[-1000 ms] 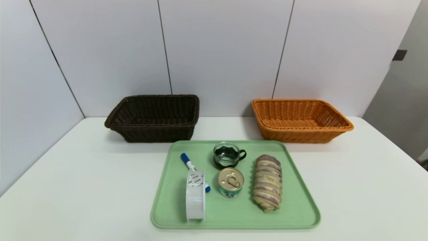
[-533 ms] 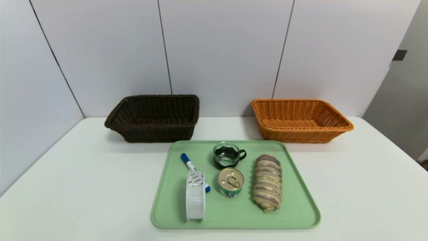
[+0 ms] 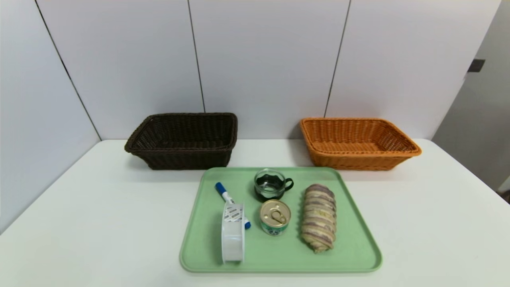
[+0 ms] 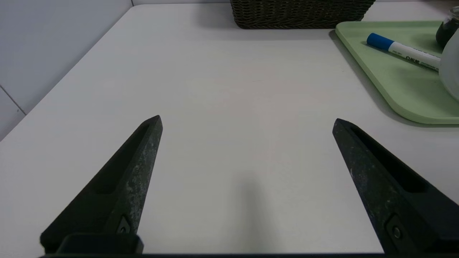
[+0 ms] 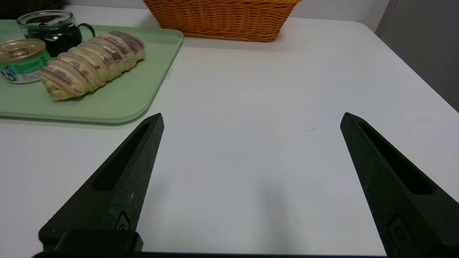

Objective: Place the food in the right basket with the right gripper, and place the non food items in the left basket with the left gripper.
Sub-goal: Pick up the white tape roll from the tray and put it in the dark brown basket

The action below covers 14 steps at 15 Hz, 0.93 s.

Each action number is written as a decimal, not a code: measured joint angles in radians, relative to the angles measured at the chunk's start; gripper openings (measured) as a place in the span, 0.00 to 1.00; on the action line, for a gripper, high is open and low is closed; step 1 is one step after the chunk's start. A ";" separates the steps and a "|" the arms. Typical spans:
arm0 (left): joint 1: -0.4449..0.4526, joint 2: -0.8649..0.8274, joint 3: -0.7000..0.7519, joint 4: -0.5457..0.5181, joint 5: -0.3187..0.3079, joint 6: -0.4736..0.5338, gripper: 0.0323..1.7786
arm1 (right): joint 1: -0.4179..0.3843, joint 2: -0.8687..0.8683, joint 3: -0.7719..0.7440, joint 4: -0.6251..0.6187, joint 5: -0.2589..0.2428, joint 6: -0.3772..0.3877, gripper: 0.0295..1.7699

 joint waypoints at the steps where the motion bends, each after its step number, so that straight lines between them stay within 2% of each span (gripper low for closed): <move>1: 0.000 0.000 0.000 0.000 0.000 -0.001 0.95 | 0.000 0.000 0.000 -0.001 0.000 0.002 0.96; 6: 0.000 0.000 -0.037 0.020 0.009 -0.021 0.95 | 0.000 0.000 -0.030 -0.030 0.000 0.011 0.96; 8: 0.000 0.002 -0.135 0.114 0.007 -0.022 0.95 | 0.000 0.017 -0.097 -0.020 0.002 0.012 0.96; 12: 0.000 0.062 -0.380 0.402 0.006 -0.023 0.95 | 0.007 0.126 -0.237 0.036 0.008 0.013 0.96; 14: 0.000 0.146 -0.475 0.455 0.011 -0.023 0.95 | 0.014 0.200 -0.295 0.044 0.004 0.012 0.96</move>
